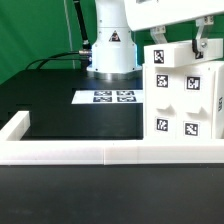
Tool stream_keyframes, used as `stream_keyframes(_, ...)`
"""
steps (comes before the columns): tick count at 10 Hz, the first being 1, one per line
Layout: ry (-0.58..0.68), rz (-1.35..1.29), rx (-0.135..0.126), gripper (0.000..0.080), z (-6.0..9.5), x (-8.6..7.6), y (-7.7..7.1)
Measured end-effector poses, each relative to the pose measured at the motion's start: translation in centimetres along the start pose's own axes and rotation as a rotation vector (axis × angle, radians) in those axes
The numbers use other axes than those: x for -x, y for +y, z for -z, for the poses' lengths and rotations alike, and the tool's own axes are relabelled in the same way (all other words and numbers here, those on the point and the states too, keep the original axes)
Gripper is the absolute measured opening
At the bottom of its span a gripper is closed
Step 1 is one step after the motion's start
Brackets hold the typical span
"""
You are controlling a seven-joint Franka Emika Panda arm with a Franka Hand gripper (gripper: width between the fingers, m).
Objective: Assemble cabinet
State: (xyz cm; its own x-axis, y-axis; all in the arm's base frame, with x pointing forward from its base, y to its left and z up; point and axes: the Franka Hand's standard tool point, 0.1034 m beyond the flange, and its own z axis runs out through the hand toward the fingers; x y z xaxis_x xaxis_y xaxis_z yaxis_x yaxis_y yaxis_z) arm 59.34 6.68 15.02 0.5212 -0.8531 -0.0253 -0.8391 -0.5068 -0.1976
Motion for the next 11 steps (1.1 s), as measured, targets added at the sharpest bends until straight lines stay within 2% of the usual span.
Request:
stream_keyframes(3, -0.011, -0.211, -0.008, 0.0562, 0.0, 0.3, 0.1)
stream_keyframes(7, -0.042, -0.618, -0.013, 0.0563, 0.0, 1.4, -0.1)
stream_keyframes(11, -0.059, -0.801, -0.020, 0.0563, 0.1, 1.7, -0.5)
